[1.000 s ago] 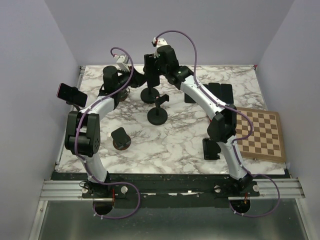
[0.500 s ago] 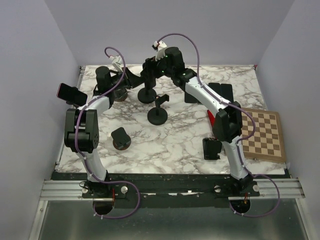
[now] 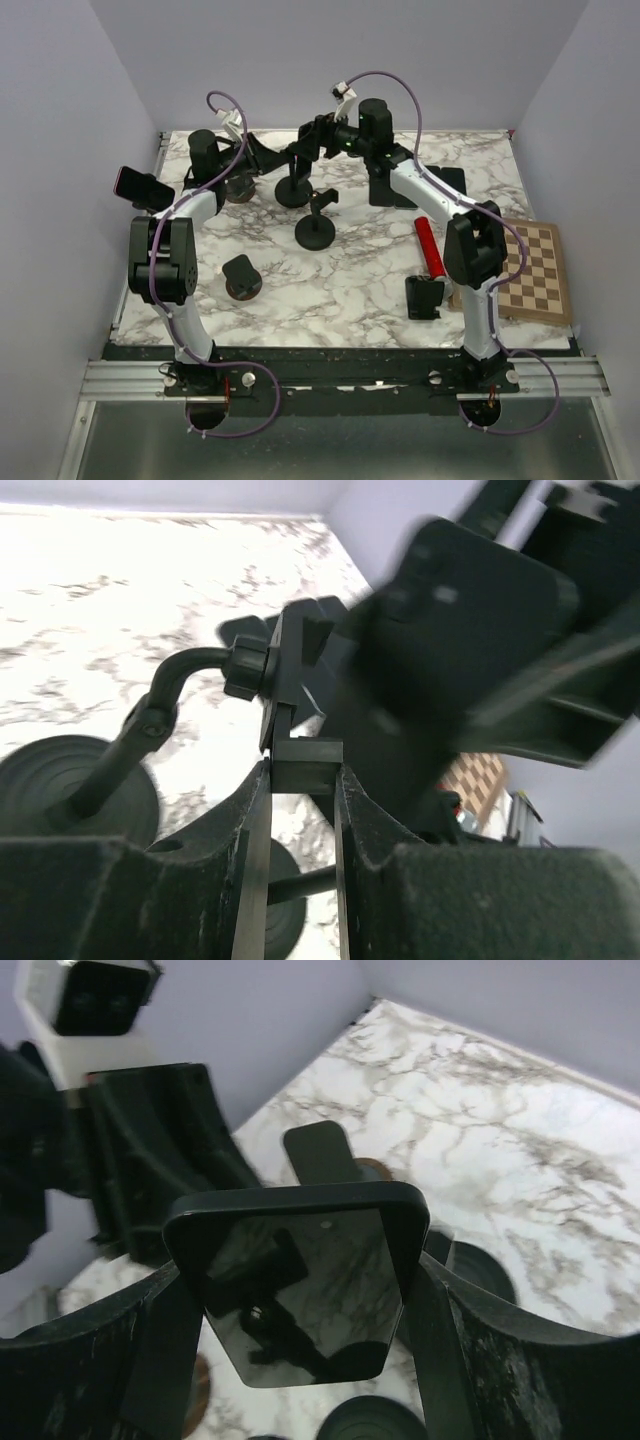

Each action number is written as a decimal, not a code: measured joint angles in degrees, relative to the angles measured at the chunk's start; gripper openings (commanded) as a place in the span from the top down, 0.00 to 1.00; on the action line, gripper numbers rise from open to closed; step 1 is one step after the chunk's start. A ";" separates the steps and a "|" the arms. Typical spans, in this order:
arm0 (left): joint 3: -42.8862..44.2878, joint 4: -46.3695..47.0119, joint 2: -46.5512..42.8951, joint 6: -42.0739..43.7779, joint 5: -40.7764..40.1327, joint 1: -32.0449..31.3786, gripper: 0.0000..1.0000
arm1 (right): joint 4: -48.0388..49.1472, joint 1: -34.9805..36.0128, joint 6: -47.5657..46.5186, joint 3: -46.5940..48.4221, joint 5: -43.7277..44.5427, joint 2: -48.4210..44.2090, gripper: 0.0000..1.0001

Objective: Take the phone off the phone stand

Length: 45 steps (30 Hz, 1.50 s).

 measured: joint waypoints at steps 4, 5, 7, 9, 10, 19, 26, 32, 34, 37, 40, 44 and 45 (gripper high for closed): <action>0.55 -0.85 -0.15 0.37 -4.02 1.79 1.00 | 1.53 -0.09 7.28 -2.23 -3.26 -3.48 0.99; 0.68 -1.07 -0.28 0.44 -5.18 2.05 1.00 | 1.86 0.17 8.59 -2.12 -3.56 -3.93 0.99; 0.68 -1.64 -0.59 0.50 -6.78 2.36 1.00 | 1.97 0.79 10.88 -1.68 -4.02 -4.59 0.99; 0.68 -2.34 -0.94 0.68 -7.80 2.36 1.00 | 1.29 1.11 12.37 -0.83 -3.43 -4.94 1.00; 0.68 -2.84 -1.14 0.96 -8.22 2.34 1.00 | 0.57 1.36 12.66 -0.63 -2.14 -5.27 0.99; 2.27 -8.59 -1.99 3.93 -9.53 0.55 0.99 | -20.90 1.01 9.49 8.20 27.56 -7.17 0.99; 4.00 -13.81 -2.40 6.71 -11.08 -1.51 0.79 | -29.03 -1.77 6.51 8.41 39.06 -6.64 0.99; 4.33 -16.83 -3.13 7.10 -12.17 -1.68 0.31 | -29.77 -4.24 5.70 8.44 39.78 -2.21 0.99; 4.24 -18.21 -3.39 6.91 -12.90 -1.68 0.15 | -30.40 -4.68 5.20 8.94 39.52 0.83 0.99; 3.32 -20.50 -5.03 6.49 -14.71 -1.64 0.09 | -31.63 -4.90 4.72 9.44 39.26 5.07 0.99; 3.17 -23.47 -7.96 6.51 -16.26 -1.53 0.09 | -33.07 -4.87 4.57 9.60 39.04 8.68 0.99; 3.26 -28.17 -14.12 6.49 -18.93 -1.51 0.09 | -35.76 -4.87 4.59 12.98 38.95 13.33 0.99; 3.34 -29.14 -15.32 6.49 -19.47 -1.51 0.09 | -36.15 -4.87 4.55 14.08 38.93 14.34 0.99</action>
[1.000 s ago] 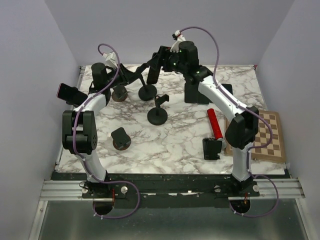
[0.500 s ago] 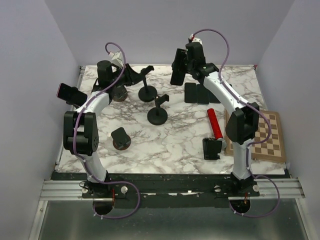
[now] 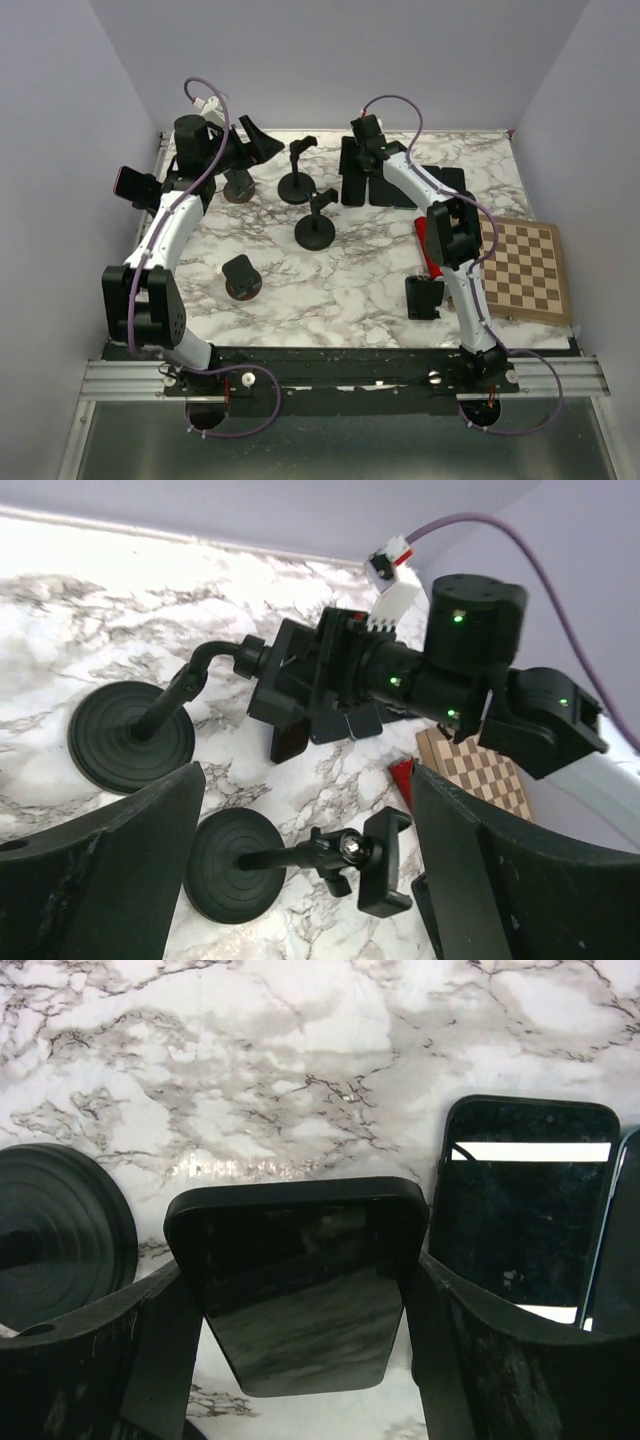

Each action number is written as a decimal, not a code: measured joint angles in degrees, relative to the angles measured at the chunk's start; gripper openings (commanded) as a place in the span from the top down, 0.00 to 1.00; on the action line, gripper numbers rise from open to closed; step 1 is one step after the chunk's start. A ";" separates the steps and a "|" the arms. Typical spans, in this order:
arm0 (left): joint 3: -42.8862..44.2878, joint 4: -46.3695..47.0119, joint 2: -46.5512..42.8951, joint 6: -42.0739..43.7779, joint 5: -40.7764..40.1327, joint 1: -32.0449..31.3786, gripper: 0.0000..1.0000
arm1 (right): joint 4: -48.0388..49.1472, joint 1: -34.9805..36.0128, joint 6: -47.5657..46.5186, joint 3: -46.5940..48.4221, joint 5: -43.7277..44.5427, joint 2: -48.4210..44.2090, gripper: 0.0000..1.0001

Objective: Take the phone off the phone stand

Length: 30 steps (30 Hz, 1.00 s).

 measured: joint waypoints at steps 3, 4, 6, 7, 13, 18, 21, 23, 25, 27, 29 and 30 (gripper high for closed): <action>0.28 -3.45 -5.11 0.55 -2.93 0.00 0.09 | -1.05 0.00 -0.24 3.34 0.07 2.49 0.95; 0.28 -4.68 -7.37 1.14 -4.33 -0.02 0.09 | -1.20 0.00 -0.31 4.11 0.13 2.93 0.94; 0.33 -6.32 -10.10 2.19 -5.86 0.00 0.09 | -1.53 0.00 -0.59 5.33 0.52 3.65 0.90; 0.37 -7.28 -11.41 2.78 -6.54 0.00 0.10 | -1.73 0.00 -0.74 5.92 0.87 4.02 0.88; 0.94 -11.26 -15.76 5.31 -8.26 0.00 0.10 | -1.86 0.00 -0.83 7.78 1.99 6.05 0.73; 0.52 -11.37 -17.18 5.33 -8.28 0.00 0.11 | -2.16 0.00 -0.37 8.24 2.67 8.39 0.67; 0.46 -11.80 -17.20 5.53 -8.46 0.07 0.11 | -2.71 0.00 0.28 8.24 3.54 9.81 0.64; 0.22 -11.93 -17.20 5.70 -8.52 0.13 0.11 | -2.69 0.02 0.33 8.24 4.09 9.88 0.60; 0.00 -12.13 -17.20 5.73 -8.55 0.55 0.11 | -2.62 0.09 0.33 8.24 4.52 9.97 0.54; -0.17 -12.13 -17.20 5.66 -8.52 1.18 0.11 | -2.62 0.09 0.37 8.28 4.55 9.99 0.53; -0.35 -12.11 -17.20 5.51 -8.52 1.86 0.11 | -2.73 0.09 0.42 8.76 4.74 10.29 0.53; -0.46 -12.09 -17.20 5.51 -8.55 2.05 0.11 | -2.91 0.09 0.44 9.38 4.90 10.64 0.51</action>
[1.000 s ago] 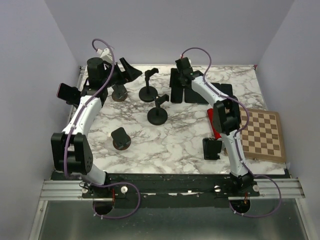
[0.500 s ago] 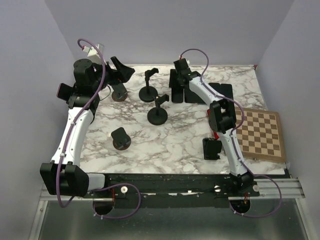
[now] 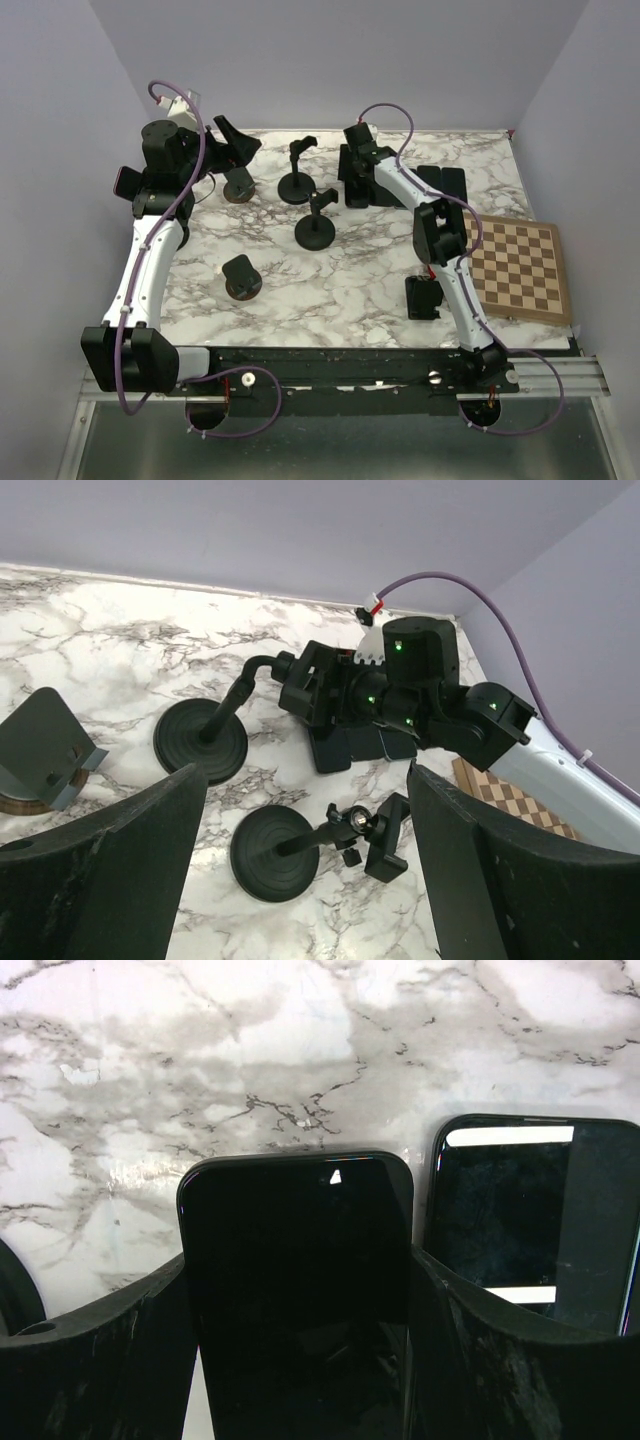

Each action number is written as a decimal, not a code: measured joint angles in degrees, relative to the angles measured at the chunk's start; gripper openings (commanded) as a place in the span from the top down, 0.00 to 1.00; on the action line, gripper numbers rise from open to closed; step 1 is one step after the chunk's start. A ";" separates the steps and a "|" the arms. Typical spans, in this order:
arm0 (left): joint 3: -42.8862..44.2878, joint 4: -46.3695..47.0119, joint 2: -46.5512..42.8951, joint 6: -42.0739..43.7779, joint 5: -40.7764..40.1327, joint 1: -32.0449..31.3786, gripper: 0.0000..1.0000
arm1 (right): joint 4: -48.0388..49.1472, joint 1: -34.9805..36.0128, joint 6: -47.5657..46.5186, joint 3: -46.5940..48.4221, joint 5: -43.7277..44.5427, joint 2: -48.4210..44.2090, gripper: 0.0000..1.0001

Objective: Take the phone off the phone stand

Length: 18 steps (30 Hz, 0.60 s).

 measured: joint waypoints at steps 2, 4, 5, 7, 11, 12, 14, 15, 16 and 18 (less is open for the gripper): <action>-0.24 -0.02 0.00 0.00 -0.04 0.42 0.12 | 0.02 -0.02 0.02 1.05 0.44 0.66 0.49; -0.42 -0.02 0.00 -0.04 -0.04 0.57 0.12 | 0.02 -0.02 0.02 1.79 0.92 1.18 0.48; -0.44 -0.02 0.00 -0.13 -0.04 0.59 0.12 | 0.07 -0.02 0.04 2.08 1.11 1.40 0.45; -0.50 0.20 0.00 -0.13 -0.07 0.59 0.12 | 0.11 -0.02 0.15 2.40 1.33 1.62 0.42; -0.61 0.24 0.00 -0.13 -0.09 0.76 0.12 | 0.07 -0.02 0.33 4.17 1.62 2.78 0.29; -0.61 0.26 0.00 -0.13 -0.09 0.79 0.12 | 0.09 -0.02 0.35 4.20 1.60 2.80 0.24; -0.63 0.28 0.00 -0.13 -0.11 0.92 0.12 | 0.24 -0.02 0.33 4.11 1.60 2.80 0.20; -0.63 0.28 0.00 -0.13 -0.11 0.94 0.12 | 0.28 -0.02 0.31 4.11 1.60 2.80 0.14; -0.63 0.31 0.00 -0.13 -0.11 0.94 0.12 | 0.28 -0.02 0.31 4.11 1.57 2.80 0.10; -0.66 0.39 0.00 -0.13 -0.11 0.94 0.12 | 0.50 0.00 0.33 4.11 1.51 2.80 0.03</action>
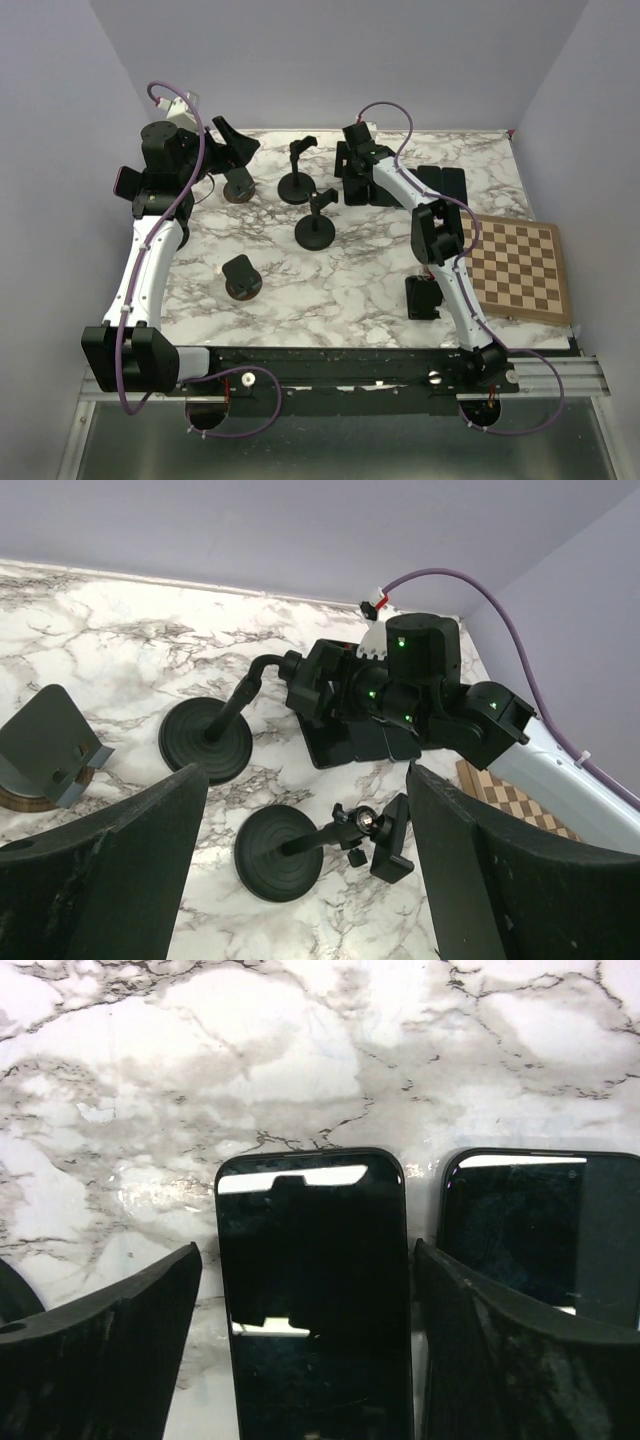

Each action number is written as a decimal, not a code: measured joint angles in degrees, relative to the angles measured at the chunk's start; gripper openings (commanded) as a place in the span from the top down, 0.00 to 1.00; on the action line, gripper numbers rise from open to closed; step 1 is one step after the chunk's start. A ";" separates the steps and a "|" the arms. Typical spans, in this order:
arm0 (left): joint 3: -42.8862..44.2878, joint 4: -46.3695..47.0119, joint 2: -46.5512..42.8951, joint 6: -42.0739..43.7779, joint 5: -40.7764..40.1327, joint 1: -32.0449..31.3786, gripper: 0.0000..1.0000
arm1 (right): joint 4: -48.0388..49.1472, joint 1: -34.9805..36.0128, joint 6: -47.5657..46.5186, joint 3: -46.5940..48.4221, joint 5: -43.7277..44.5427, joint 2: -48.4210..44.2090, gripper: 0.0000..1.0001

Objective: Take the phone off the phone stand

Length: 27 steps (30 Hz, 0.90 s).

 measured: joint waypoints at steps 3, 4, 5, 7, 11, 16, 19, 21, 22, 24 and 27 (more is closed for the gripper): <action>-0.15 0.02 0.00 0.02 -0.04 0.02 0.12 | 0.57 0.04 -0.07 0.04 -0.28 0.00 0.00; -0.15 0.02 0.00 0.02 -0.04 0.02 0.12 | 0.55 0.09 -0.07 0.13 -0.39 0.00 0.00; -0.15 0.04 0.00 0.02 -0.04 0.02 0.12 | 0.52 0.09 -0.07 0.20 -0.46 0.00 0.00; -0.15 0.07 0.00 0.02 -0.02 0.02 0.12 | 0.28 0.09 -0.07 0.42 -0.70 0.00 0.00; -0.15 0.04 0.02 0.02 -0.04 0.02 0.12 | -1.16 0.09 -0.04 1.55 -2.25 0.00 0.00; -0.15 0.02 0.07 0.15 -0.20 0.02 0.12 | -2.34 0.09 0.17 0.94 -3.89 -2.67 0.00; -0.15 -0.04 0.09 0.66 -0.94 0.00 0.12 | -2.54 0.09 0.61 -3.87 -4.70 -8.85 0.00; -0.15 -0.24 0.13 1.14 -1.70 0.33 0.12 | -2.16 0.09 1.01 -8.46 -5.25 -14.69 0.00; -0.15 -0.46 0.15 1.36 -1.97 0.59 0.12 | -1.66 0.09 1.16 -11.02 -5.55 -17.86 0.00; -0.11 -1.38 0.17 2.16 -3.45 1.66 0.12 | -0.09 0.09 1.62 -16.76 -6.14 -24.52 0.00; 0.00 -2.75 0.17 3.82 -6.27 2.54 0.12 | 2.60 0.09 2.16 -25.22 -6.80 -33.40 0.00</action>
